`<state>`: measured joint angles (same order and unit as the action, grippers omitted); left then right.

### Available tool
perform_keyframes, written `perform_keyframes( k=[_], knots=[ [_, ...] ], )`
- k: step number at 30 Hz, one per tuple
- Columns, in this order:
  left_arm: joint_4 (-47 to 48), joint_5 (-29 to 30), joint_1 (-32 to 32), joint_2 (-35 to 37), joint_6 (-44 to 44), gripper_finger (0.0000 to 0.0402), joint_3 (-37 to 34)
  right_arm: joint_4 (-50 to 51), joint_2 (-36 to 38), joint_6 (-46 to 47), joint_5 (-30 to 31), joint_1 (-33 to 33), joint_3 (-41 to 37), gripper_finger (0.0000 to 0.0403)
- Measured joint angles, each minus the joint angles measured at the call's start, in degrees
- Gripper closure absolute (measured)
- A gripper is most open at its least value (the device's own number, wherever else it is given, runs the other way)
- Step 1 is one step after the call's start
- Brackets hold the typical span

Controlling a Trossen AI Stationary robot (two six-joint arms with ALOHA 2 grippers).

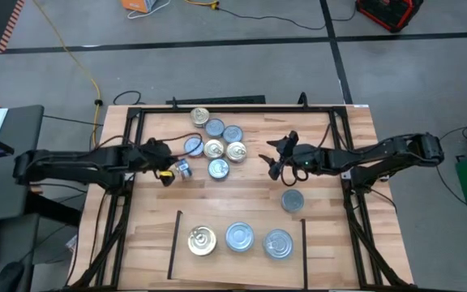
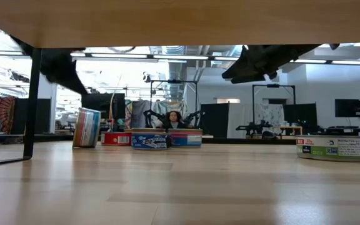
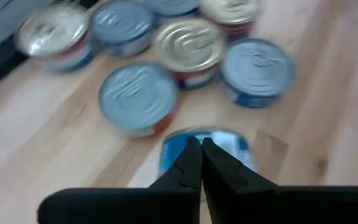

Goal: Stack canned seafood by type on shelf
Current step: Put the blue and pink tuna can on the top of the left stacked tuna cans on the shelf

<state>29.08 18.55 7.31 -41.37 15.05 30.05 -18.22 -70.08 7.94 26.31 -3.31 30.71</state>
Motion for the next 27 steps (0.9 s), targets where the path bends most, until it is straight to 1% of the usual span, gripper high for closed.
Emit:
perform_keyframes(
  k=[2, 5, 8, 10, 12, 14, 16, 18, 21, 23, 27],
  knots=[
    [3.04, -0.73, -0.52, -1.47, -1.61, 0.0379, 3.65, 0.17, 0.0, 0.06, -0.64, -0.56, 0.0, 0.0101],
    [8.45, -1.15, -1.3, -4.43, -6.62, 0.0342, 9.4, 0.15, 0.0, 0.15, -0.75, -1.05, 0.0, 0.0101],
    [13.33, -1.12, -1.59, -8.12, -13.66, 0.029, 14.18, 0.35, 0.0, 0.15, -1.01, -1.02, 0.01, 0.0101],
    [16.77, -1.43, -1.59, -10.44, -19.08, 0.0249, 16.71, 0.88, 0.0, 0.14, -1.11, -0.86, 0.0, 0.0101],
    [18.68, -1.36, -1.59, -12.51, -25.61, 0.0206, 18.12, 1.39, 0.0, 0.13, -1.2, -0.57, 0.0, 0.0101],
    [18.83, -1.45, -1.59, -14.3, -34.29, 0.0166, 18.31, 1.47, 0.0, 0.13, -1.5, -0.41, -0.01, 0.0101],
    [19.08, -2.09, -1.59, -16.12, -42.27, 0.0131, 18.31, 1.52, 0.0, 0.15, -2.44, -0.41, -0.01, 0.0101],
    [18.86, -2.19, -1.59, -18.17, -47.39, 0.0103, 18.31, 1.53, 0.0, 0.39, -3.57, -0.37, 0.0, 0.0101],
    [19.0, -3.39, -1.57, -21.62, -51.22, 0.0081, 18.31, 1.56, -0.03, 0.61, -3.88, -0.01, 0.0, 0.0101],
    [19.13, -4.81, -1.57, -24.21, -51.88, 0.0078, 18.41, 1.55, -0.04, 0.61, -3.89, 0.31, 0.0, 0.0101],
    [19.72, -5.26, -1.57, -29.22, -52.68, 0.0081, 20.0, 1.53, -0.04, 0.66, -3.9, 0.71, 0.01, 0.0101]
  ],
)
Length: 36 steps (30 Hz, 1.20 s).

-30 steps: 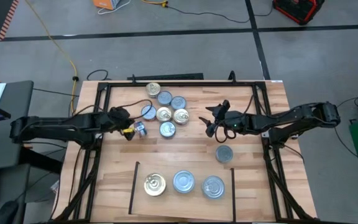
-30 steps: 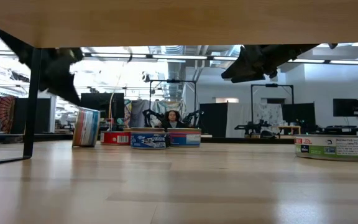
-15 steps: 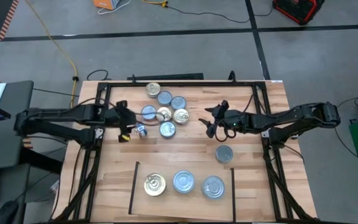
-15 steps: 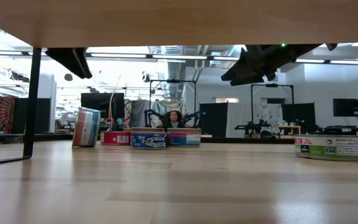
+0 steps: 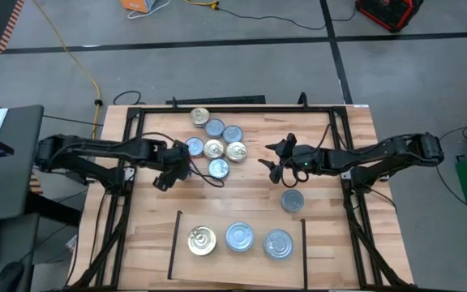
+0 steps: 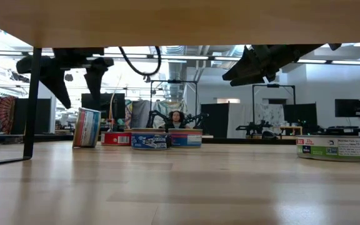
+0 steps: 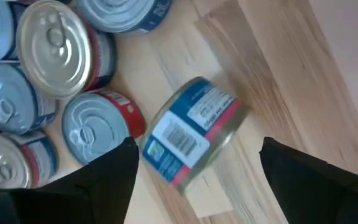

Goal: Stack canned seafood by type on shelf
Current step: Put the blue and pink tuna can on the top of the left stacked tuna cans on the shelf

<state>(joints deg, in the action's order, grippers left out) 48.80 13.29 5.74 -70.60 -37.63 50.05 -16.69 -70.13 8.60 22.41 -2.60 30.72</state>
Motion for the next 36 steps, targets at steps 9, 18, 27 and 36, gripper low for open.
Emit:
perform_keyframes(
  k=[9, 18, 27, 36],
  knots=[
    [0.94, -3.86, 3.1, -8.52, -4.48, 0.0086, 3.97, -0.24, -0.02, 0.0, -0.01, 0.44, -0.02, 0.0101],
    [1.9, -5.63, 5.27, -12.01, -11.2, 0.0104, 3.95, -0.24, -0.02, -0.01, -0.01, 1.5, -0.02, 0.0101],
    [5.32, -3.28, 5.25, -11.92, -17.53, 0.0212, 3.95, -0.26, -0.02, -0.04, -0.01, 1.53, -0.01, 0.0101],
    [7.56, -0.08, 4.81, -9.61, -10.32, 0.0218, 4.75, -0.29, -0.04, -0.11, -0.01, 1.85, -0.02, 0.0101]
  ],
)
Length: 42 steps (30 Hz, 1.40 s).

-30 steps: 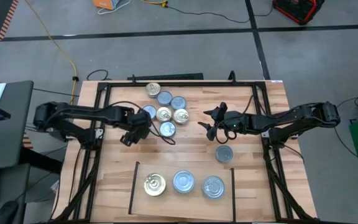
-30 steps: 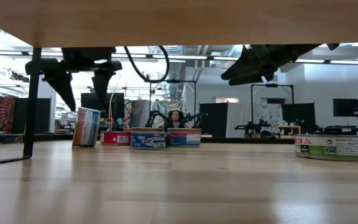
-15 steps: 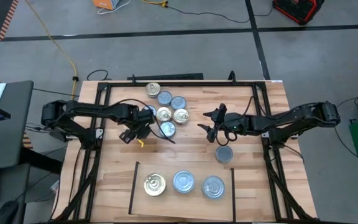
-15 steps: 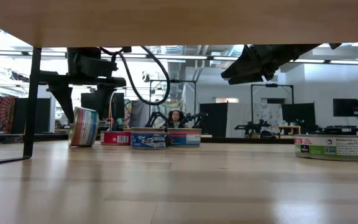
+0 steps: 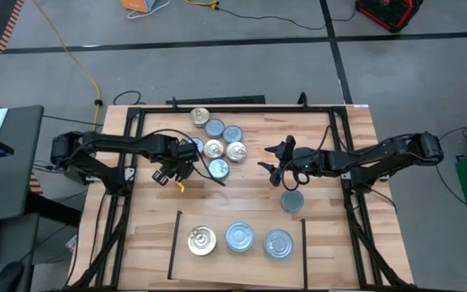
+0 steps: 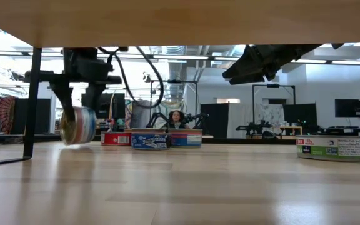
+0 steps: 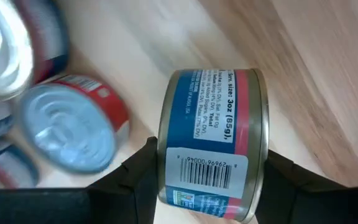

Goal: Stack canned seafood by type on shelf
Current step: Put the blue and pink tuna can on the top of the left stacked tuna cans on the shelf

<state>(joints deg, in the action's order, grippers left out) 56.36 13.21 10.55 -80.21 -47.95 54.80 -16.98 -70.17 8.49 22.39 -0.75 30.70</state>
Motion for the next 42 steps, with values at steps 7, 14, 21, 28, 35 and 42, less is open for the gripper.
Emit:
perform_keyframes(
  k=[7, 14, 21, 28, 35, 42],
  knots=[
    [3.92, -1.19, 0.01, 8.21, 9.7, 0.0218, 9.69, 0.01, 0.0, -1.68, 0.0, -0.02, 0.0, 0.0101],
    [3.96, -13.73, 0.02, 13.12, 26.79, 0.0218, 21.4, 0.78, 0.0, -6.74, 0.02, -1.42, 0.0, 0.0101],
    [3.56, -35.34, 0.0, 13.6, 44.5, 0.0218, 29.1, 3.21, 0.0, -10.24, -0.02, -6.17, 0.64, 0.0101],
    [-1.2, -44.47, -5.68, 11.63, 64.42, 0.0218, 29.1, 7.7, 0.0, -5.88, -0.1, -9.9, 1.57, 0.0101],
    [-4.76, -46.5, -16.75, 5.37, 73.91, 0.0218, 29.1, 14.68, 0.02, -0.14, -0.59, -6.01, 1.57, 0.0101],
    [-8.4, -51.35, -21.87, 0.57, 82.22, 0.0218, 29.1, 7.51, 0.02, -4.32, 0.06, -3.74, 1.57, 0.0101]
  ],
)
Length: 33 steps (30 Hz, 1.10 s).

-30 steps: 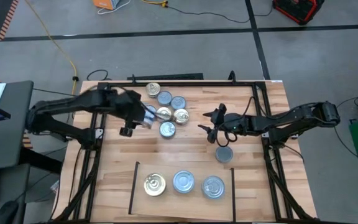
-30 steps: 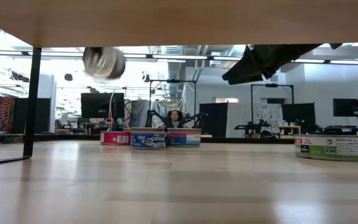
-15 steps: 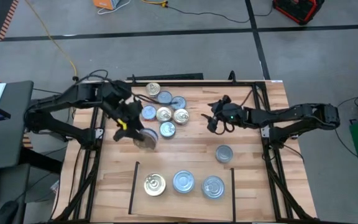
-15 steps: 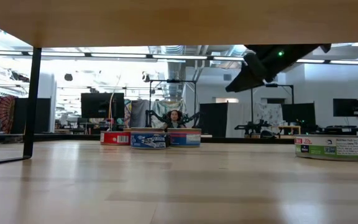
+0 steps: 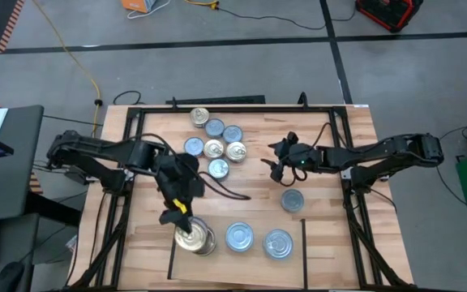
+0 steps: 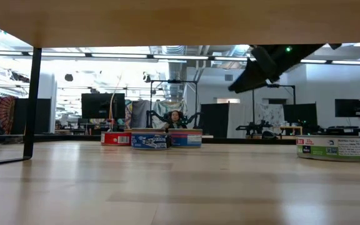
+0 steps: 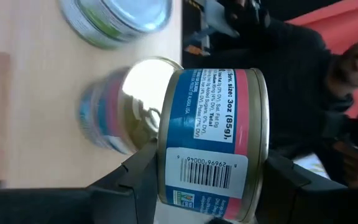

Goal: Stack canned seafood by type on shelf
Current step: Put the blue and pink tuna can on the top of the left stacked tuna cans on the shelf

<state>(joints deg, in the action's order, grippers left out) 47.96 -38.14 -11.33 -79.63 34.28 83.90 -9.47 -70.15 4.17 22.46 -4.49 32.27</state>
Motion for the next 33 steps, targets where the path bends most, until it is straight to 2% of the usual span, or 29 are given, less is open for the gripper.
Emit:
perform_keyframes(
  k=[5, 11, 14, 21, 28, 33],
  knots=[
    [-2.42, 0.6, -0.24, -0.24, 2.58, 0.0218, 0.0, -5.25, 0.0, -1.17, 0.09, -0.55, 0.02, 0.0101],
    [-8.54, 1.27, -0.35, -0.24, 6.57, 0.0218, 0.0, -6.59, 0.0, -1.84, 0.11, -0.53, 0.02, 0.0101],
    [-9.25, 3.54, -1.18, -1.04, 7.61, 0.0212, 0.0, -6.54, 0.0, -2.22, 0.11, -0.53, 0.02, 0.0101],
    [-8.89, 0.17, -2.65, -3.99, 8.06, 0.0216, -0.04, -6.61, 0.0, -2.71, 0.11, -0.42, 0.02, 0.0101],
    [-8.51, -0.14, -2.61, -3.91, 9.75, 0.0203, -0.04, -7.29, 0.0, -2.7, 0.11, -0.37, 0.02, 0.0101],
    [-4.53, -0.29, -2.54, -3.89, 9.07, 0.0204, -0.04, -7.55, 0.0, -2.69, 0.09, -0.37, 0.02, 0.0101]
  ],
)
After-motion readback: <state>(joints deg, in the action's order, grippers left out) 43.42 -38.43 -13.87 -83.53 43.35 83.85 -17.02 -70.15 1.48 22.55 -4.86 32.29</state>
